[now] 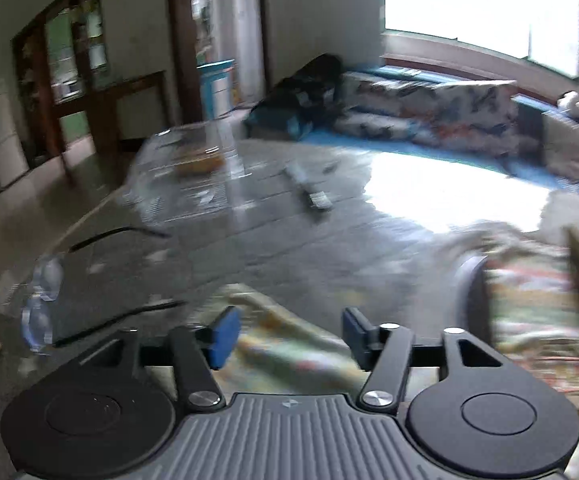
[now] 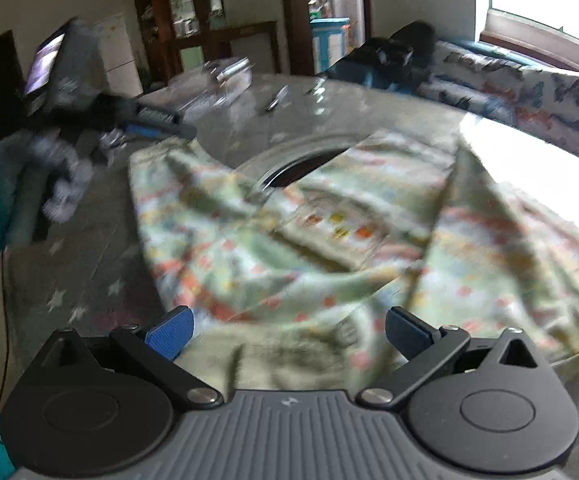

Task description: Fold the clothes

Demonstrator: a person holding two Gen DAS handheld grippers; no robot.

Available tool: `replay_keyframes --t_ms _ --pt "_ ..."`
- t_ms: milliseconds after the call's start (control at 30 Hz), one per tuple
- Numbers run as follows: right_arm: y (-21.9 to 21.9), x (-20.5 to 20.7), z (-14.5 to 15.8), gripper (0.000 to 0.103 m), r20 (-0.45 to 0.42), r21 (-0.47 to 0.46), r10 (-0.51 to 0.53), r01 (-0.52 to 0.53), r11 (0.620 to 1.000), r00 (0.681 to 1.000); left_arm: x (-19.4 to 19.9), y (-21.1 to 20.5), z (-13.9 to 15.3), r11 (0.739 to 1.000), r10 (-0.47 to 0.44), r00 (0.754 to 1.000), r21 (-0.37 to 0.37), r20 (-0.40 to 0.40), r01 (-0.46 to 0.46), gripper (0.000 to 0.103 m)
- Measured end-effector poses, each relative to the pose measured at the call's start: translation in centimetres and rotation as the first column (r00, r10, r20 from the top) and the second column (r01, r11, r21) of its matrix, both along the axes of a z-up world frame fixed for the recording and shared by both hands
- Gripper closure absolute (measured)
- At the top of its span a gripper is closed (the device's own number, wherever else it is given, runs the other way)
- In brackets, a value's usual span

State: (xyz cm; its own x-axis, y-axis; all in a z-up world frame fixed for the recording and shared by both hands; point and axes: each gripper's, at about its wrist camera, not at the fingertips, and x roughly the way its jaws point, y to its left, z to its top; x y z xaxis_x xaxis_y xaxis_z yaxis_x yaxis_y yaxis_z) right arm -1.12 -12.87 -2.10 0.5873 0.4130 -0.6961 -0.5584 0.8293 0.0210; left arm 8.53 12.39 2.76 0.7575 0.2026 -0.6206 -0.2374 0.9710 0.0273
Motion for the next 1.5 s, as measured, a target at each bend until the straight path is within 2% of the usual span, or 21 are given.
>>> replay_keyframes --t_ms 100,200,267,400,600,800,900,933,1067,1167,1333,1500 --pt "-0.9 0.8 1.2 0.0 0.018 0.008 -0.03 0.03 1.0 0.999 -1.0 -2.8 0.3 0.995 -0.091 0.996 -0.032 0.021 0.092 0.026" --pt "-1.8 2.4 2.3 0.0 0.042 -0.006 -0.075 0.076 0.997 0.996 -2.0 -5.8 0.2 0.982 -0.171 0.985 -0.072 0.019 0.172 0.014" --pt "-2.2 4.5 2.7 0.002 0.057 -0.022 -0.106 0.107 0.994 0.993 -2.5 -7.5 -0.2 0.97 -0.228 0.974 -0.091 0.006 0.227 0.013" --pt "-2.5 8.7 3.0 0.009 0.067 -0.029 -0.16 0.162 0.986 0.985 -3.6 -10.6 -0.9 0.938 -0.325 0.946 -0.134 -0.016 0.32 0.005" --pt "-1.1 14.2 1.7 0.017 0.061 -0.059 -0.202 0.206 0.977 0.977 -4.2 -12.9 -2.1 0.912 -0.386 0.921 -0.169 -0.046 0.374 0.004" --pt "0.3 18.2 -0.5 0.033 0.046 -0.092 -0.243 0.246 0.965 0.969 -4.9 -13.4 -3.3 0.903 -0.399 0.915 -0.198 -0.063 0.38 0.003" --pt "0.2 19.5 -1.4 0.049 0.021 -0.09 -0.264 0.265 0.96 0.964 -5.0 -13.6 -3.5 0.903 -0.405 0.912 -0.186 -0.068 0.387 0.002" --pt "0.1 19.9 -1.6 0.058 0.013 -0.089 -0.268 0.268 0.959 0.963 -5.1 -13.7 -3.5 0.903 -0.406 0.911 -0.183 -0.069 0.389 0.001" --pt "-0.9 19.8 -1.7 0.084 0.007 -0.098 -0.288 0.287 0.953 0.958 -5.0 -13.7 -3.6 0.903 -0.405 0.912 -0.184 -0.069 0.387 0.0" --pt "-2.5 18.6 -0.5 0.095 0.023 -0.075 -0.3 0.301 0.951 0.954 -5.0 -13.9 -3.7 0.905 -0.407 0.911 -0.171 -0.072 0.39 0.0" --pt "-5.9 15.6 2.3 0.098 0.082 -0.026 -0.335 0.338 0.941 0.939 -4.9 -14.2 -3.8 0.907 -0.407 0.91 -0.151 -0.08 0.392 0.0" --pt "-10.7 11.5 5.5 0.099 0.136 0.03 -0.4 0.4 0.916 0.906 -4.9 -14.6 -4.0 0.908 -0.412 0.907 -0.118 -0.089 0.401 0.0"
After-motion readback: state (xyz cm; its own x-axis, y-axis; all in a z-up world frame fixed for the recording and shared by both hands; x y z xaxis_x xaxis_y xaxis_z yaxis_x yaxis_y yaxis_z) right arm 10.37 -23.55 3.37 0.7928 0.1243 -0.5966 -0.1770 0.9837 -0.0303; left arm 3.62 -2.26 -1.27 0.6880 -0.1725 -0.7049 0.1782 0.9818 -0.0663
